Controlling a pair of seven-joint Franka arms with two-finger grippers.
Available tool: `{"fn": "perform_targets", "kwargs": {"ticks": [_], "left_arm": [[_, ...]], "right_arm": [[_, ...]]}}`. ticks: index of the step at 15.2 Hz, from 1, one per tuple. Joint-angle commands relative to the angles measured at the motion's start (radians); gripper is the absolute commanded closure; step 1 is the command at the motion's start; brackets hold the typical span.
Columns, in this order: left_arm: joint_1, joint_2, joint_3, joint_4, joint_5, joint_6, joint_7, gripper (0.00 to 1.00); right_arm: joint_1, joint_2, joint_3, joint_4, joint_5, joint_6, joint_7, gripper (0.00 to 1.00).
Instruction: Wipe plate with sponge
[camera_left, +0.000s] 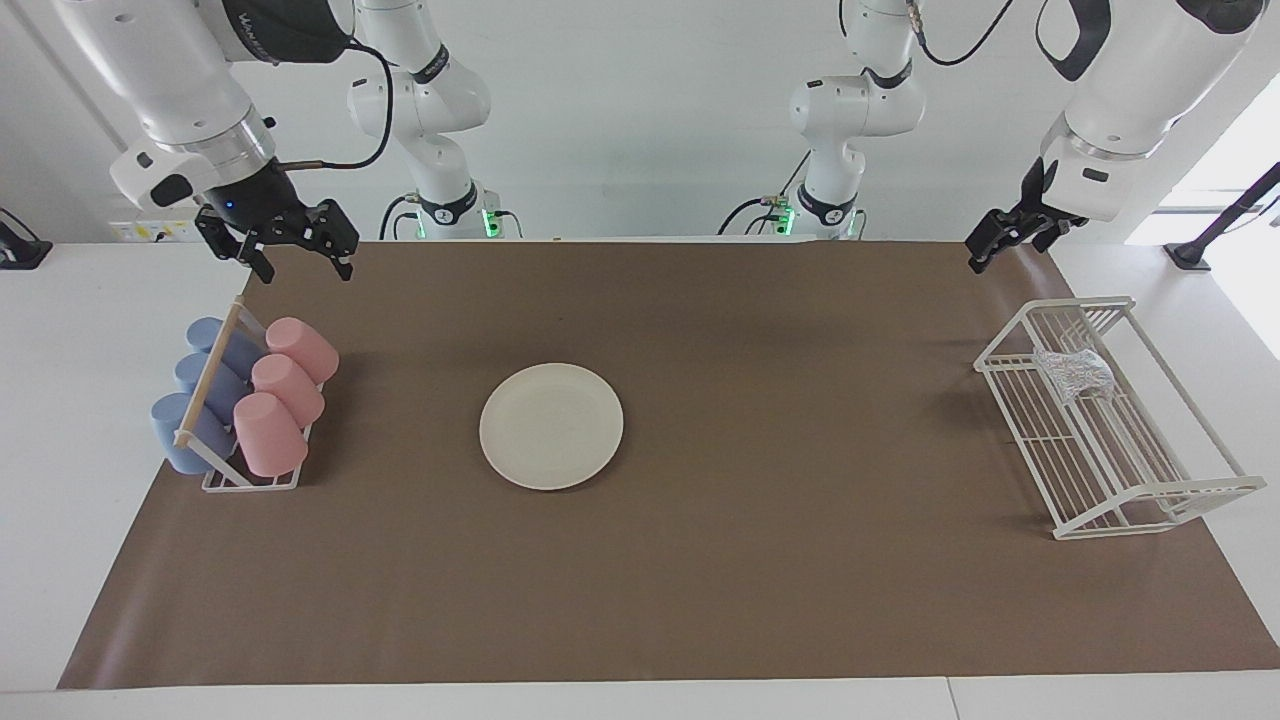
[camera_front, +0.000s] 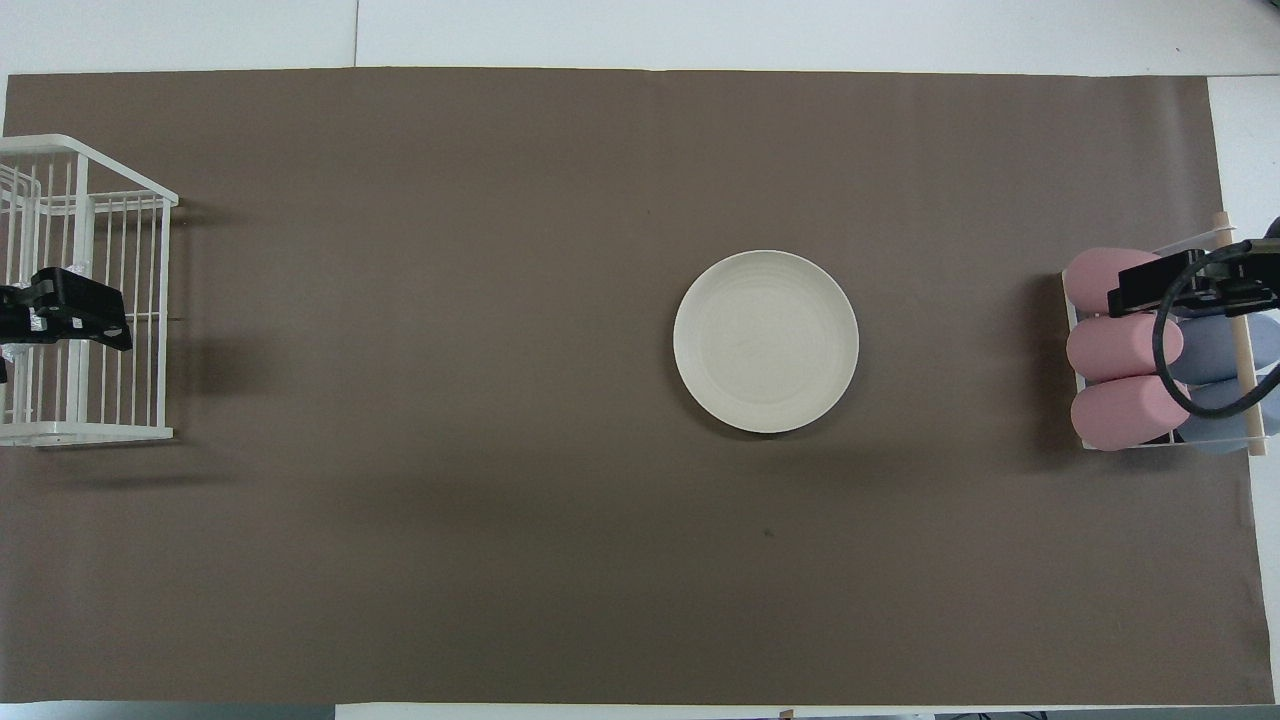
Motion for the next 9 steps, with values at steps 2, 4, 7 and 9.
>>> {"fn": "perform_targets", "kwargs": {"ticks": [2, 4, 7, 9], "left_arm": [[-0.011, 0.064, 0.001, 0.116, -0.062, -0.084, -0.008, 0.0], [-0.038, 0.095, 0.006, 0.174, -0.064, -0.11, -0.007, 0.0], [-0.049, 0.084, 0.012, 0.129, -0.053, -0.065, 0.002, 0.0], [-0.046, 0.037, 0.01, 0.087, -0.061, -0.051, 0.019, 0.0]], "right_arm": [[-0.007, -0.011, 0.004, -0.012, 0.0, -0.01, 0.014, 0.0], [-0.007, -0.011, 0.004, -0.012, 0.0, -0.01, 0.014, 0.0], [-0.007, -0.011, 0.004, -0.012, 0.0, -0.01, 0.014, 0.0], [-0.007, -0.011, 0.004, -0.012, 0.0, -0.01, 0.014, 0.0]]}}
